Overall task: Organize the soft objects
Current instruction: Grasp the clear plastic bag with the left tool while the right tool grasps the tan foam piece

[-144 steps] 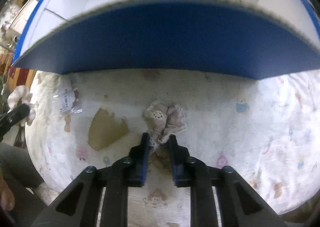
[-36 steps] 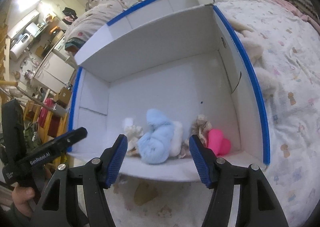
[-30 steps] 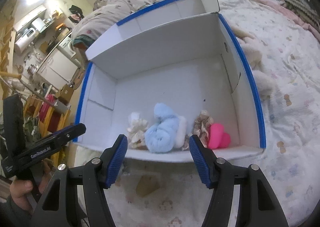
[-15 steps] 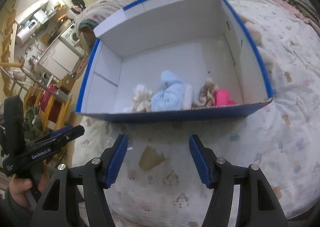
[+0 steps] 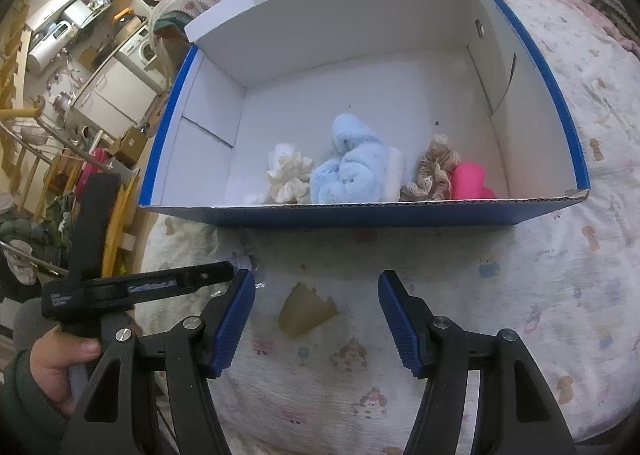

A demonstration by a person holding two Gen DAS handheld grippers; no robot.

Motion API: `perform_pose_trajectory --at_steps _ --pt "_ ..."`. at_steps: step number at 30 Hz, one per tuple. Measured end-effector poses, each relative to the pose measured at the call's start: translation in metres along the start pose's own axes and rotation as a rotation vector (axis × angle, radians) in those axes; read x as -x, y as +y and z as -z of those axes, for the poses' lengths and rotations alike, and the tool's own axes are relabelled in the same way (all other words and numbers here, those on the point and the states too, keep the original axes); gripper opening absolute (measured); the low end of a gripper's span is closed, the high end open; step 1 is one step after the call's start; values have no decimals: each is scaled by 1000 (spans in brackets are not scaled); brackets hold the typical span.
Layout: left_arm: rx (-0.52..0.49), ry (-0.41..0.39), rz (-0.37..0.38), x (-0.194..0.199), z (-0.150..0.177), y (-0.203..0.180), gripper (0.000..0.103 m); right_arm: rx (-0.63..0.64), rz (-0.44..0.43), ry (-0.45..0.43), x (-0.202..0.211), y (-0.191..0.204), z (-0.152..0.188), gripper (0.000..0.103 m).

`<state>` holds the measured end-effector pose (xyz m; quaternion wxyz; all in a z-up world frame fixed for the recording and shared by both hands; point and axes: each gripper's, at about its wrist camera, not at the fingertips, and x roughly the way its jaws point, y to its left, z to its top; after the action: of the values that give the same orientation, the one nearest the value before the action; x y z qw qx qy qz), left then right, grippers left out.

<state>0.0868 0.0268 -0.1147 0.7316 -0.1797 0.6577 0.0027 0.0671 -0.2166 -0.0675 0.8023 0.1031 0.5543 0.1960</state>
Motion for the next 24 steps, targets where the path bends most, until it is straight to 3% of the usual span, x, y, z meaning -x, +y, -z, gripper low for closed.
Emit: perform_pose_trajectory --at_steps 8,11,15,20,24 --pt "-4 10 -63 -20 -6 -10 59 -1 8 -16 2 -5 -2 67" --pt "-8 15 -78 -24 -5 -11 49 -11 7 -12 1 -7 -3 67" --pt "-7 17 -61 -24 -2 -11 25 -11 10 -3 -3 -6 -4 67" --pt "-28 11 -33 -14 1 -16 13 6 21 33 -13 -2 -3 67" --pt "-75 -25 -51 2 8 -20 13 59 47 66 -26 7 2 67"
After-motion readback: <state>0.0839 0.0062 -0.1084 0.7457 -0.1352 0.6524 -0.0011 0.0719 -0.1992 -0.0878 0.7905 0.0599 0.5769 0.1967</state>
